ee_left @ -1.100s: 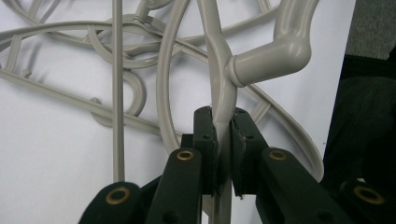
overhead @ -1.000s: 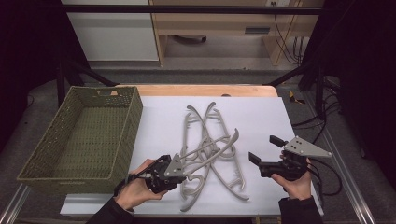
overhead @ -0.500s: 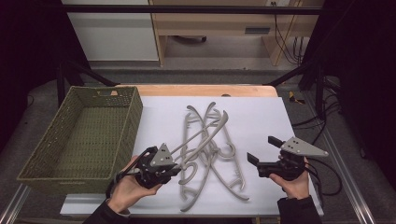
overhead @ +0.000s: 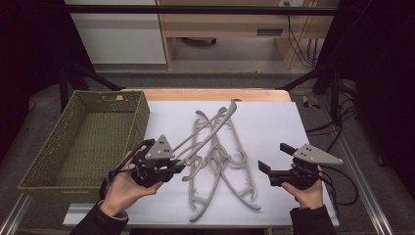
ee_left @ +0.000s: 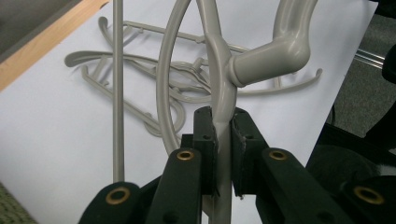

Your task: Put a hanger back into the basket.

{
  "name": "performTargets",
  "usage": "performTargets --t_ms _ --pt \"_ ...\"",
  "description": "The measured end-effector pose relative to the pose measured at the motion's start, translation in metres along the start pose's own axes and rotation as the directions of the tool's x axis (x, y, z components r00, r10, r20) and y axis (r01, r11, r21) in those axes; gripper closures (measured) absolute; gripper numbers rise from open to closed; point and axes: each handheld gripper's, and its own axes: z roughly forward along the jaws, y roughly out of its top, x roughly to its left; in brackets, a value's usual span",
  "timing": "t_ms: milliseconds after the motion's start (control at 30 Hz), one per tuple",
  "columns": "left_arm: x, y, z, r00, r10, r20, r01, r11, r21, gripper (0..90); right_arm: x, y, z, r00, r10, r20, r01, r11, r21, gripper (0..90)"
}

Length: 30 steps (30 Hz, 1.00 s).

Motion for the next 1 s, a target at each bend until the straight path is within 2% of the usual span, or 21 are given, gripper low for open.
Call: performTargets --t_ms 133,267,433,533,633,867,1000 --pt "0.009 0.005 -0.006 0.9997 -0.023 0.005 0.023 0.9997 -0.010 82.1 0.000 0.000 0.001 1.0000 -0.006 -0.003 0.006 1.000 0.003 4.1" --pt "0.018 0.007 -0.011 0.9965 -0.069 0.047 0.071 0.9970 -0.031 82.2 0.000 0.000 0.000 1.0000 -0.005 -0.002 0.005 1.000 0.001 4.1" --pt "0.017 0.012 -0.019 0.9967 -0.075 0.030 0.076 0.9961 -0.044 82.2 0.000 0.000 0.000 1.0000 -0.006 -0.002 0.006 1.000 0.002 4.1" --pt "0.015 0.016 -0.027 0.9983 -0.056 0.016 0.056 0.9972 -0.048 82.2 0.000 0.000 0.000 1.0000 -0.004 -0.003 0.005 1.000 0.001 4.1" --pt "0.018 0.023 -0.041 0.9990 -0.041 -0.017 0.040 0.9980 -0.048 82.2 0.000 0.000 0.000 1.0000 -0.006 -0.002 0.006 1.000 0.002 4.1" --pt "0.035 0.027 -0.057 0.9971 -0.053 -0.055 0.051 0.9981 -0.036 82.2 0.000 0.000 0.000 1.0000 -0.007 -0.002 0.007 1.000 0.001 4.1" --pt "0.051 0.026 -0.064 0.9962 -0.070 -0.053 0.068 0.9972 -0.029 82.2 -0.001 0.000 0.001 0.9999 -0.014 -0.003 0.014 1.000 0.003 4.1"
